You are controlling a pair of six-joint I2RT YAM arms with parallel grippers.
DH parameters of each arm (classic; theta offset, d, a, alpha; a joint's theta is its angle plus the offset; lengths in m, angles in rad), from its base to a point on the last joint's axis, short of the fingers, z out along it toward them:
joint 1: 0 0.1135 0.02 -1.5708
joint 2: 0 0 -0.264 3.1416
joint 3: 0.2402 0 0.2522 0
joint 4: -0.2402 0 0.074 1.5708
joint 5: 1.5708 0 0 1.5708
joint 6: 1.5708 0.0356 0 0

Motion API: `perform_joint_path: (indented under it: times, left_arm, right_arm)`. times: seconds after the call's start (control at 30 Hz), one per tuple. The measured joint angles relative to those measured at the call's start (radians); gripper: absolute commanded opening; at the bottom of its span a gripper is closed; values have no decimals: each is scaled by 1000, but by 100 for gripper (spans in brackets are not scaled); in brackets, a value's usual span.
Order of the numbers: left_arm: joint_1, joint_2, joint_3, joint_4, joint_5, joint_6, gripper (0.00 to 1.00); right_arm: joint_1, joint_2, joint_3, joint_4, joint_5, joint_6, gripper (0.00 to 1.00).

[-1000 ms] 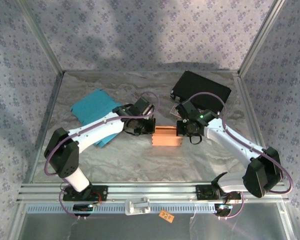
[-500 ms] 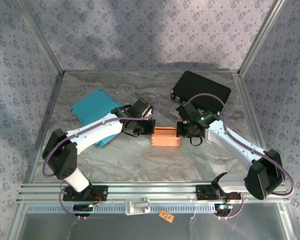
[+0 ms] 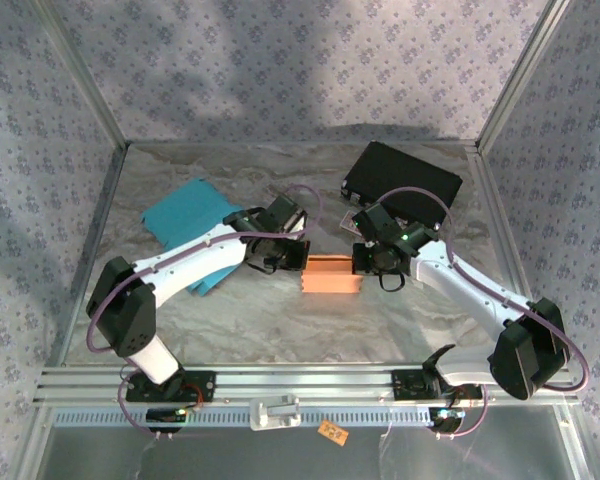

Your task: Fold the paper box

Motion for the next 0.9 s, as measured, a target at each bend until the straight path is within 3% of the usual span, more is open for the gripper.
perform_joint_path:
  times: [0.5,0.57,0.7,0.8,0.9]
  left_arm:
    - [-6,-35,-109,142,-18,-43,2]
    - [-10,-41,-114,145,-26,-48,2]
    - [-23,-50,-126,148,-40,-63,2]
    - [-36,-51,-127,148,-51,-72,2]
    - [-45,-52,-127,148,-61,-80,2]
  right_arm:
    - [1,-28,-44,48,-7,-8,0]
    - [1,-31,-44,43,-8,-6,7]
    - [2,-55,-39,-2,-41,42,31]
    - [-7,-115,-31,-35,-93,130,48]
    - [-46,-204,-31,-35,-174,254,58]
